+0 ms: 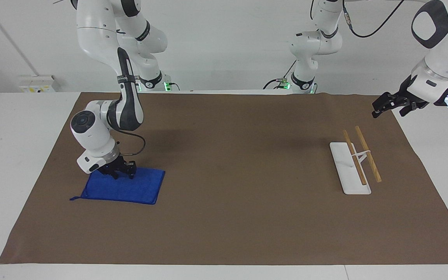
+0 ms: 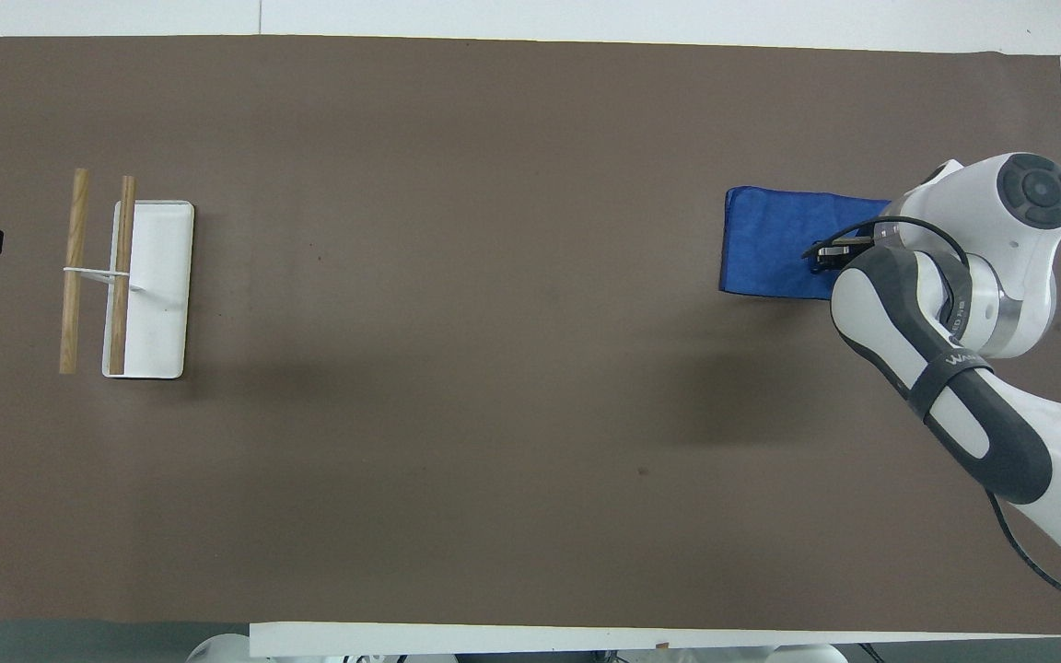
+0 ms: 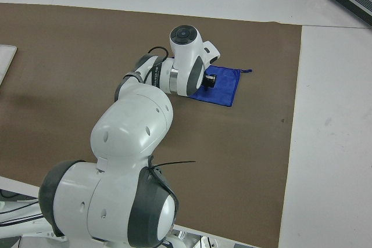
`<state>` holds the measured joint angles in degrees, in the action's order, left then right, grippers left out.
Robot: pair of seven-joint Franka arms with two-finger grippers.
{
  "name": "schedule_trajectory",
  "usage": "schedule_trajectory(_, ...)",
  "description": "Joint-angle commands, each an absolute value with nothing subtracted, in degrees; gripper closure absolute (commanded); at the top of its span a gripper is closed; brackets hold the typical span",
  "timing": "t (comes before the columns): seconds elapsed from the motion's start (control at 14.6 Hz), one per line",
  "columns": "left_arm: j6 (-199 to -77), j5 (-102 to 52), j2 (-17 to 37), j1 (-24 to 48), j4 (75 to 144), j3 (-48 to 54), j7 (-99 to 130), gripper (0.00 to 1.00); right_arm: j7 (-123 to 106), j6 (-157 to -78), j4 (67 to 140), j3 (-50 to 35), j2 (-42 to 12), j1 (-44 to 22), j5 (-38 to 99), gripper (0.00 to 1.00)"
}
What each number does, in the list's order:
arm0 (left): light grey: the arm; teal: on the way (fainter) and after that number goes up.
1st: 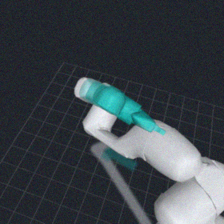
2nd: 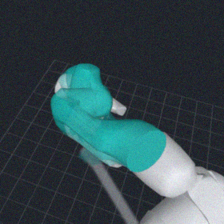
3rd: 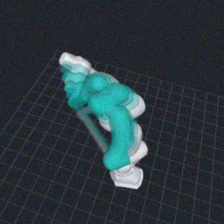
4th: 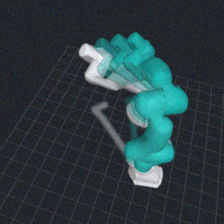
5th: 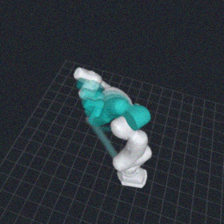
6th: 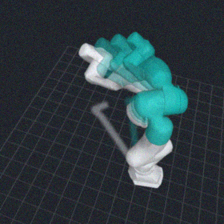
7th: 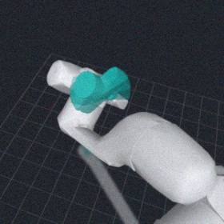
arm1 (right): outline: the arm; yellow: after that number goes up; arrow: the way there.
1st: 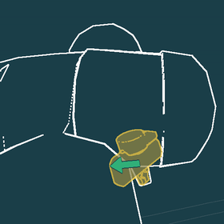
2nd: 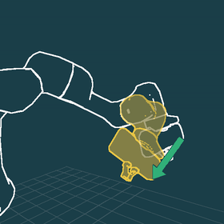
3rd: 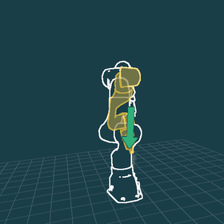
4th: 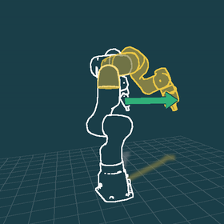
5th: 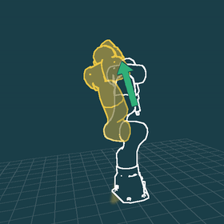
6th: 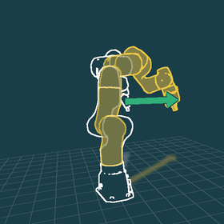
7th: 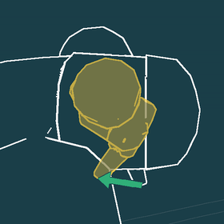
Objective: Right arm passes towel to left arm to hang
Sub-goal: 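Lift the towel with the right gripper while the left gripper approaches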
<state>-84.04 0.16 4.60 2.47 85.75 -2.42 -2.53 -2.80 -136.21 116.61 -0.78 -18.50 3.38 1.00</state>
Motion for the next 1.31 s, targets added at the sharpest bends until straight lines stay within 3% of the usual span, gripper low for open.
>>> schedule_trajectory(0.0, -85.3, 0.4, 3.2, 2.0, 87.5, -2.2, -2.9, 0.0, -2.5, -136.1, 117.8, -1.1, -18.4, 3.4, 1.6, 0.61)
schedule_trajectory(0.14, -85.3, 0.4, 3.2, 2.0, 87.5, -2.2, -2.8, 0.0, -2.5, -136.1, 118.0, -1.1, -18.3, 3.4, 1.6, 0.82)
schedule_trajectory(0.27, -85.3, 0.4, 3.2, 2.0, 87.5, -2.2, -2.9, 0.0, -2.5, -135.2, 117.6, -1.1, -18.4, 3.3, 1.6, 0.97)
schedule_trajectory(0.34, -85.3, 0.4, 3.2, 2.0, 87.5, -2.2, -2.8, 0.0, -2.5, -133.2, 116.6, -1.1, -18.4, 3.3, 1.6, 1.0)
schedule_trajectory(0.69, -85.3, 0.4, 3.2, 1.9, 87.5, -2.3, -2.7, 0.0, -2.5, -112.9, 104.5, -3.2, -16.8, 3.2, 3.2, 1.0)
schedule_trajectory(0.89, -85.9, 0.4, 3.3, 2.6, 87.3, -2.3, 0.6, 0.0, 0.6, -102.5, 98.6, -3.6, -15.0, 3.0, 12.1, 1.0)
schedule_trajectory(1.03, -90.1, 0.4, 3.4, 5.1, 87.6, -1.8, 12.4, 0.0, 8.7, -98.4, 95.5, -4.1, -14.9, 2.3, 20.5, 1.0)
schedule_trajectory(1.24, -99.3, -0.1, 3.4, 10.9, 89.1, -1.5, 38.5, 0.0, 22.9, -98.3, 94.9, -6.3, -13.6, -0.2, 31.2, 1.0)
